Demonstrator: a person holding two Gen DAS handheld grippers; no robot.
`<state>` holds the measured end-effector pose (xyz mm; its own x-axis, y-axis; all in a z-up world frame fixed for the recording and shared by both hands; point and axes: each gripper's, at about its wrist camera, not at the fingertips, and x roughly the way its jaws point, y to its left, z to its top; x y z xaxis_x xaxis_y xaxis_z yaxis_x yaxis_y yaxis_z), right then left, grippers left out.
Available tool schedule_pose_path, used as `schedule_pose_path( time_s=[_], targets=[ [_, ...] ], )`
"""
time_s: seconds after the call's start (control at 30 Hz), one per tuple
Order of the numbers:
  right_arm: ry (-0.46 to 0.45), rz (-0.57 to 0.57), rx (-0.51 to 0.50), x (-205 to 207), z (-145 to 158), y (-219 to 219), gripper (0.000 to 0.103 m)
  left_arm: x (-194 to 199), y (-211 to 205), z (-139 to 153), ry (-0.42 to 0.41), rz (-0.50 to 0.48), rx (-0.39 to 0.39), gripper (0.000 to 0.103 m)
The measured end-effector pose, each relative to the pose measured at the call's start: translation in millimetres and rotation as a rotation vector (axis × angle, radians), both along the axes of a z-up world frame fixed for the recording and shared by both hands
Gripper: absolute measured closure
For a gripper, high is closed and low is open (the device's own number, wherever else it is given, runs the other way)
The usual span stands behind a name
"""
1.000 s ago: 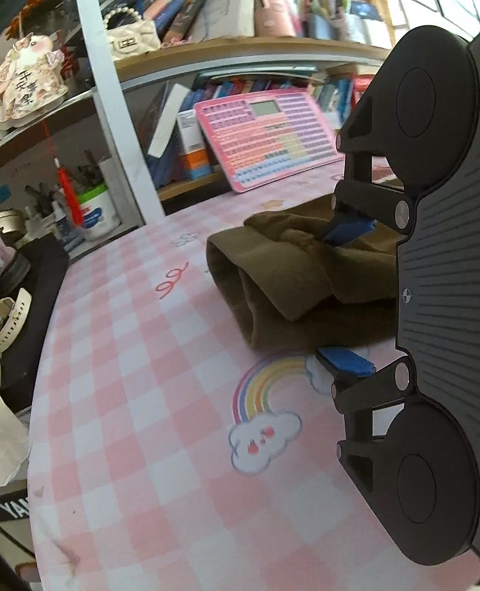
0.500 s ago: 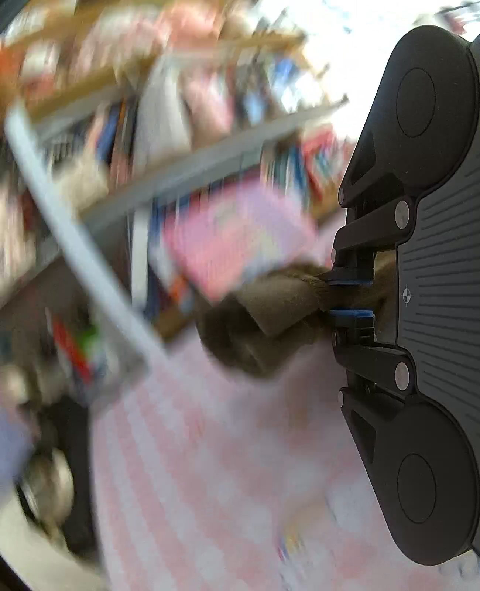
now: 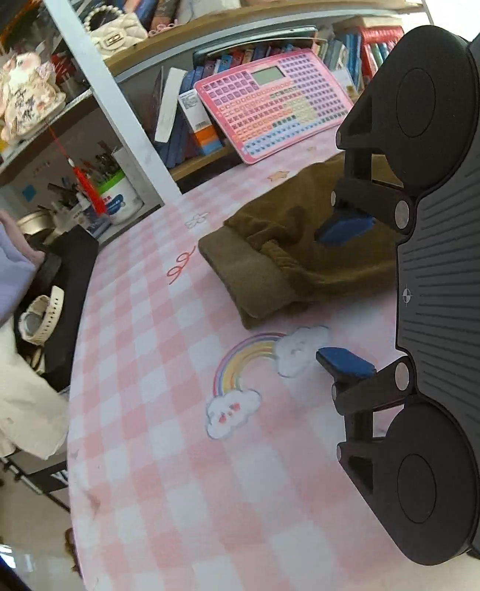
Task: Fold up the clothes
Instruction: 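Lay the folded trousers lengthwise on the table and open both tools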
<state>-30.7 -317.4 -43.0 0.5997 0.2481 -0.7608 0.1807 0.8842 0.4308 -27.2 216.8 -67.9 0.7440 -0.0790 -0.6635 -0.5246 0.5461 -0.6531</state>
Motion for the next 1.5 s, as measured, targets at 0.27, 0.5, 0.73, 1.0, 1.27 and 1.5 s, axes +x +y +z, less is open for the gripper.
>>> schedule_pose_path(
  time_s=[0.27,0.5,0.73,1.0,1.27,1.5],
  targets=[
    [0.005,0.05,0.19,11,1,-26,0.093,-22,-38,7,-0.002,0.033,0.014,0.041],
    [0.045,0.056,0.211,10,1,-37,0.094,-37,-59,14,-0.035,0.061,0.006,0.041],
    [0.055,0.061,0.231,14,-8,-51,0.071,-52,-72,16,-0.027,0.082,0.015,0.041],
    [-0.013,0.124,0.143,23,1,-52,0.1,-71,-77,17,-0.026,0.109,0.009,0.041],
    [-0.013,0.135,0.063,31,-16,-49,0.1,-82,-71,18,-0.028,0.149,0.008,0.041],
    [-0.028,0.118,0.01,27,-5,-50,0.09,-75,-76,17,-0.015,0.113,0.015,0.041]
  ],
)
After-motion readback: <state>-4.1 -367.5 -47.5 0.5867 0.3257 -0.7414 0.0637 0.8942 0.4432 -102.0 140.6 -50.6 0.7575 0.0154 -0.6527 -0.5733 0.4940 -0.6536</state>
